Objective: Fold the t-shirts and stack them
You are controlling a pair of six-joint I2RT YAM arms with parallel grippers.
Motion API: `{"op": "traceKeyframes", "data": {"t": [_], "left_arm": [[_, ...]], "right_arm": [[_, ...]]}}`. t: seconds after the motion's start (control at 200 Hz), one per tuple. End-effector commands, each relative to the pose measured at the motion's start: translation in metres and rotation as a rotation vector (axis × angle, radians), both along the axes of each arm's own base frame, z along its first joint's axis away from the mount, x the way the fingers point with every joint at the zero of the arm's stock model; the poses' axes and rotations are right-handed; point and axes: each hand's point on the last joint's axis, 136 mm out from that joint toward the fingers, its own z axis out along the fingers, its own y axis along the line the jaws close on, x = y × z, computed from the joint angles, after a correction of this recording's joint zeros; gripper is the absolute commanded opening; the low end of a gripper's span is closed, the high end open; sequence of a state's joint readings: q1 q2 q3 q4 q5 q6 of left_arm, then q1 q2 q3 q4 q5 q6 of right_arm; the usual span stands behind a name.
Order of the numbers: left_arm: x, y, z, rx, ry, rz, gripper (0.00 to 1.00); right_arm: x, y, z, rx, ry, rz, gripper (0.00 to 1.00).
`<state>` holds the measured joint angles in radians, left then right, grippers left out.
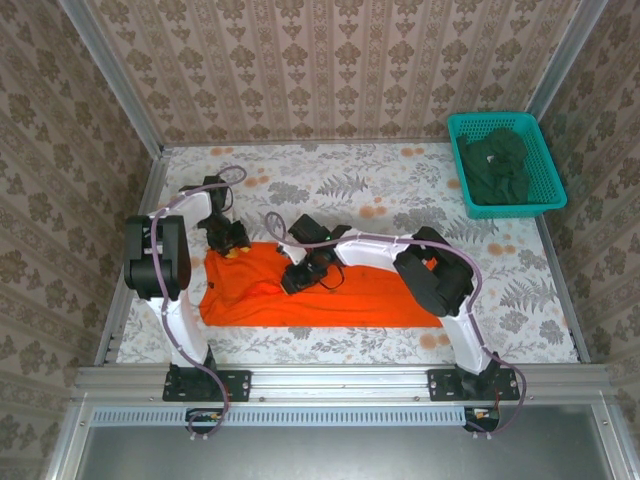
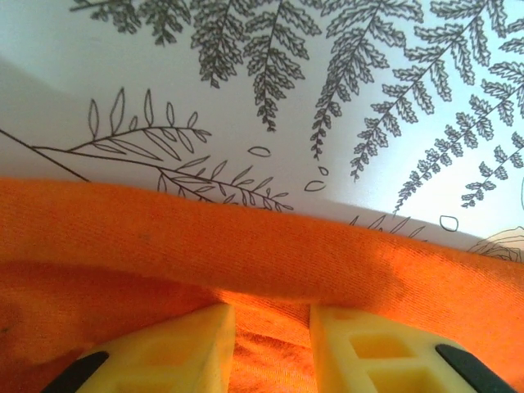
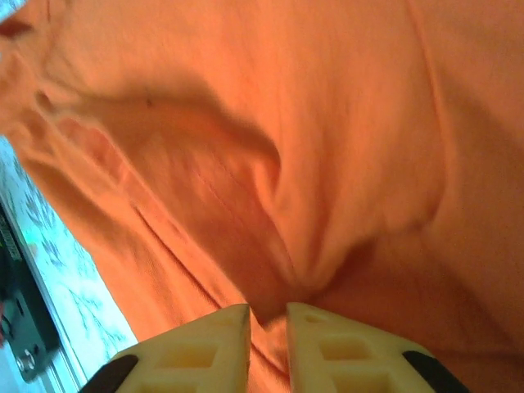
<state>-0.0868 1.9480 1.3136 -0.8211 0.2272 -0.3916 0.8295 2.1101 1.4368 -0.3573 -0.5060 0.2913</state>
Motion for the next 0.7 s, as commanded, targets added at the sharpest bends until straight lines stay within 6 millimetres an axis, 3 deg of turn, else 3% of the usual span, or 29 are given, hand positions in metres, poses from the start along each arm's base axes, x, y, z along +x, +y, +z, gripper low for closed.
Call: {"op": "traceKeyframes", "data": {"t": [0.0, 0.175, 0.29, 0.46, 0.695], "left_arm": [[-0.003, 0.006, -0.007, 0.047, 0.031, -0.012, 0.32], [0.003, -0.002, 0.006, 0.042, -0.006, -0.044, 0.36], [0.007, -0.008, 0.014, 0.044, -0.032, -0.062, 0.36], [0.007, -0.010, 0.016, 0.052, -0.037, -0.066, 0.37], [0.002, -0.007, 0.011, 0.067, -0.024, -0.069, 0.37]], "right_arm": [[-0.005, -0.006, 0.027, 0.045, -0.065, 0.003, 0.28], [-0.011, -0.023, 0.041, 0.076, -0.067, -0.057, 0.34], [0.008, -0.017, 0.067, 0.168, -0.049, -0.179, 0.31], [0.035, 0.020, 0.073, 0.212, 0.046, -0.282, 0.23], [0.052, 0.068, 0.045, 0.184, 0.138, -0.323, 0.18]]}}
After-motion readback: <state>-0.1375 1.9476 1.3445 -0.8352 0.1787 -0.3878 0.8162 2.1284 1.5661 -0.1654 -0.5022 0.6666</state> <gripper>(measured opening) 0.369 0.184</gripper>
